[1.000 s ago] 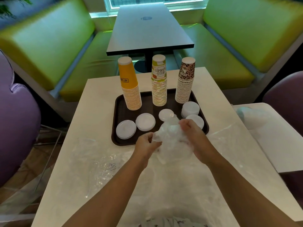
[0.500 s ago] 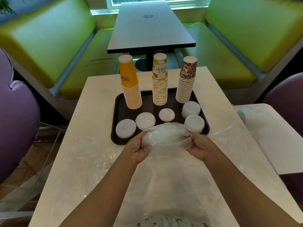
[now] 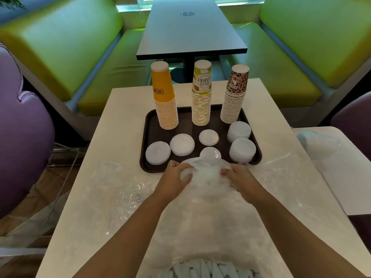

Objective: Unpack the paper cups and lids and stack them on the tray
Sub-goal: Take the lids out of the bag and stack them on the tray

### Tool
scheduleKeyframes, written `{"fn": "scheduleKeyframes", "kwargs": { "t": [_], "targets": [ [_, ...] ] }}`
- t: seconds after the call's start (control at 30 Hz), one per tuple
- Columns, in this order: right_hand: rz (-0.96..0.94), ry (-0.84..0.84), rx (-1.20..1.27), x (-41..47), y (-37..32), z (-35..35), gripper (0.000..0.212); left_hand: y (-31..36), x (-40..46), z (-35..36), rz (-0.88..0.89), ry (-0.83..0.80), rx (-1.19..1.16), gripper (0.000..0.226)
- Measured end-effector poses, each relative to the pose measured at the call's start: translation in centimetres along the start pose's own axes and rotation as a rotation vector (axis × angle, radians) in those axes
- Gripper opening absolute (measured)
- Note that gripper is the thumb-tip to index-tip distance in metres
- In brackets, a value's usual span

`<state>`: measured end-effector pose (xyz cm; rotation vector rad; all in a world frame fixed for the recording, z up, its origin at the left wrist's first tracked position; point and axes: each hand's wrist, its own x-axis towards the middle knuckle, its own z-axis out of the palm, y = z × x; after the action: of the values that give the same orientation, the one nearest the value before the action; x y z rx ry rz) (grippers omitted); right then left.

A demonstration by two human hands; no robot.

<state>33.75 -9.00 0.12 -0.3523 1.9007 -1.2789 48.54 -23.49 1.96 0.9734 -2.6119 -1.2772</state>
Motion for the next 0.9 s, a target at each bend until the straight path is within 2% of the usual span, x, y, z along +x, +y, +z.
{"fn": "scheduleKeyframes", "kwargs": {
  "t": [0.1,0.17,0.3,0.37,0.47,0.5,0.57,0.63,0.7,0.77,0.83,0.9],
  "targets": [
    [0.059,-0.004,0.002,0.5,0.8,-0.5,0.018,-0.3,-0.3,0.1,-0.034,-0.084,0.036,0.055],
    [0.065,-0.008,0.032,0.3,1.1,-0.7,0.017,-0.7,-0.4,0.4,-0.046,-0.17,0.023,0.064],
    [0.063,0.098,-0.053,-0.1,1.3,-0.5,0.019,-1.3,-0.3,0.7,-0.105,-0.261,-0.28,0.038],
    [-0.116,0.225,-0.149,-0.6,0.9,0.1,0.027,-1.5,-0.2,0.8,-0.112,-0.224,-0.335,0.031],
    [-0.646,0.419,-0.266,-2.2,-1.0,1.3,0.03,-1.2,-0.2,1.3,-0.114,-0.127,-0.39,0.028],
    [-0.806,0.383,-0.351,-2.7,-1.6,1.8,0.025,-1.0,-0.1,1.5,-0.114,-0.093,-0.403,0.027],
    [-0.987,0.158,-0.563,-3.0,-1.7,2.6,0.019,-0.7,0.2,1.8,-0.094,-0.05,-0.417,0.023],
    [-0.966,-0.019,-0.813,-2.7,-1.2,3.4,0.017,-0.5,0.4,2.1,-0.067,-0.036,-0.411,0.023],
    [-0.787,-0.082,-0.991,-2.4,-0.3,3.8,0.029,-0.4,0.6,2.3,-0.069,-0.018,-0.392,0.026],
    [-0.625,-0.094,-1.088,-2.2,0.3,3.7,0.053,-0.5,0.6,2.5,-0.095,0.006,-0.373,0.027],
    [-0.569,-0.064,-1.132,-2.3,0.6,3.7,0.075,-0.6,0.7,2.8,-0.108,0.04,-0.345,0.029],
    [-0.536,-0.007,-1.13,-2.6,0.7,3.8,0.084,-0.7,0.7,3.2,-0.104,0.081,-0.334,0.027]
  ]
}}
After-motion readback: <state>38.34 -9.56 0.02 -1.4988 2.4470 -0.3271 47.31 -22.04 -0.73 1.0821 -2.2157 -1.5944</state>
